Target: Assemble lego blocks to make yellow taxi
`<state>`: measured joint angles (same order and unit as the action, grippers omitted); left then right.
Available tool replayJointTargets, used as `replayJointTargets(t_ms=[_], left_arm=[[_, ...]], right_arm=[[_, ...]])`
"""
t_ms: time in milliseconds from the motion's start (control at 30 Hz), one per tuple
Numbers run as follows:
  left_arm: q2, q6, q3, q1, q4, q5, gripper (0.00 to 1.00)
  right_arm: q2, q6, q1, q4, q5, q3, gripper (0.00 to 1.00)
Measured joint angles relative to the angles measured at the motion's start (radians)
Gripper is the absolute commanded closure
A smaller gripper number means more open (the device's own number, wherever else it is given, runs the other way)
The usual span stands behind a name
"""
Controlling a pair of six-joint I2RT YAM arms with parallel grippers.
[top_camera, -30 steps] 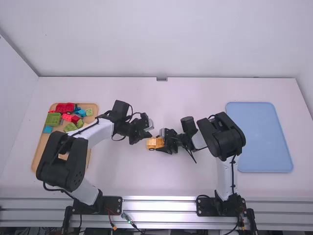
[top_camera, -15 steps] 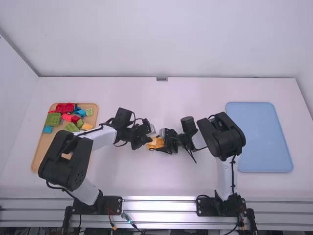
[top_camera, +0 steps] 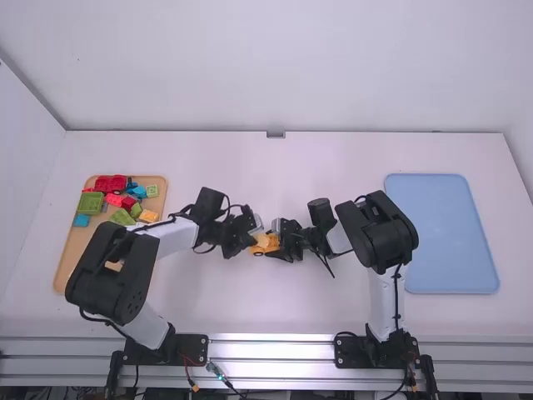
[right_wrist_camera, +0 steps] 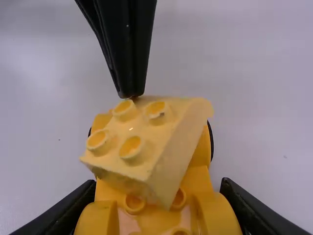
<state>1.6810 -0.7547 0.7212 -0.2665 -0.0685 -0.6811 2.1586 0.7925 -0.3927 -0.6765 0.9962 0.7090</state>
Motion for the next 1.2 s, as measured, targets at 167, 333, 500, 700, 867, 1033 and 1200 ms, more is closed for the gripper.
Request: replayJointTargets(t_ms=[167,333,500,700,867,1033,1200], left_arm=[[0.000,0.000,0.029,0.000,-0.078,0.006,0.92],[-0.025,-0.033,0.078,0.000,-0.149,0.006,0.45],[-0.060,-0.108,0.082,0.000,-0.120,0.006,0.01],[-0.025,-0.190,0.068,0.000,0.000,-0.017,0.01],[0.051,-0.220,0.063,0.005,0.024,-0.050,0.12],[0.061,-0.277,0.051,0.005,0.035,-0.059,0.31],[0.061,-0.293,0.029,0.001,0.081,-0.058,0.28]], right_arm=[[0.000,0.000,0.000,0.000,0.000,0.000,0.36],[0.000,0.000,0.000,0.000,0.000,0.000,0.36],[0.000,0.000,0.000,0.000,0.000,0.000,0.36],[0.000,-0.001,0.000,0.000,0.000,0.000,0.36],[0.000,0.000,0.000,0.000,0.000,0.000,0.36],[0.000,0.000,0.000,-0.001,0.000,0.000,0.36],[0.000,-0.001,0.000,0.000,0.000,0.000,0.36]])
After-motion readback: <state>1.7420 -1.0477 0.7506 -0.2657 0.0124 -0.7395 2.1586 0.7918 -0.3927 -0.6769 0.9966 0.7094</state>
